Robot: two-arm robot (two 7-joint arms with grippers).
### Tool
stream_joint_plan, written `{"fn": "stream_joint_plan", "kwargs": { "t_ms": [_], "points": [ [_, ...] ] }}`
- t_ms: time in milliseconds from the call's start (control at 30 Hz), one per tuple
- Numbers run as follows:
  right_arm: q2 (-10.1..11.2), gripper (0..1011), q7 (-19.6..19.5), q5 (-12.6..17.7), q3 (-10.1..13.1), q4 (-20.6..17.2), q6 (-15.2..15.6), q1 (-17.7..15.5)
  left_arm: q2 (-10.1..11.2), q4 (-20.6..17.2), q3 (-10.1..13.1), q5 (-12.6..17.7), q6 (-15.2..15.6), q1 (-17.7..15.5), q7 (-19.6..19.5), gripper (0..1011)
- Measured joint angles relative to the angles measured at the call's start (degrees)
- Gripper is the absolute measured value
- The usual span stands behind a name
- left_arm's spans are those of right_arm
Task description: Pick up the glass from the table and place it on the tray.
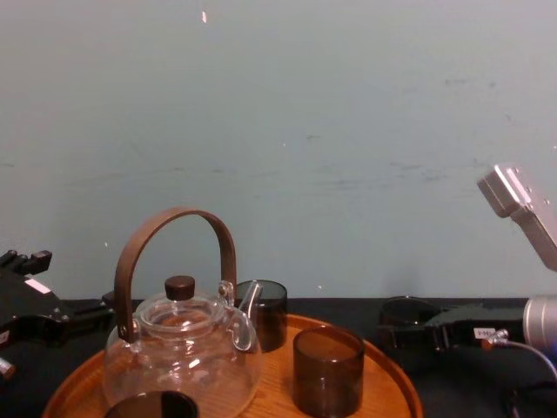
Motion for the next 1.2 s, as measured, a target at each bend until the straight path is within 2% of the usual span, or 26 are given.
{"fn": "stream_joint_plan", "kwargs": {
  "t_ms": [133,233,433,567,600,667,767,967,1200],
  "points": [
    [0.17,906,0.18,0.13,0.23,-0.67,0.36,-0.35,0.00,0.00,0.00,0.00,0.00,0.00,0.00,1002],
    [1.08,906,0.58,0.80,1.06,-4.22,1.73,-2.01,0.00,0.00,0.00,0.00,0.00,0.00,0.00,1001],
    [3.80,906,0.58,2.29,2.03,-13.66,4.83,-6.55,0.00,0.00,0.00,0.00,0.00,0.00,0.00,1001],
    [6.64,906,0.60,3.47,2.16,-21.40,7.15,-10.57,0.00,0.00,0.00,0.00,0.00,0.00,0.00,1002],
    [6.64,906,0.60,3.47,2.16,-21.40,7.15,-10.57,0.00,0.00,0.00,0.00,0.00,0.00,0.00,1001],
    [8.49,906,0.79,4.30,2.28,-25.84,8.19,-13.13,0.00,0.00,0.00,0.00,0.00,0.00,0.00,1001],
    [10.34,906,1.12,5.09,2.35,-29.77,8.96,-15.35,0.00,0.00,0.00,0.00,0.00,0.00,0.00,1001],
    [13.32,906,1.73,6.40,2.29,-35.47,10.07,-18.63,0.00,0.00,0.00,0.00,0.00,0.00,0.00,1001],
    [15.55,906,2.87,7.27,1.38,-39.49,10.56,-20.62,0.00,0.00,0.00,0.00,0.00,0.00,0.00,1001]
  ]
}}
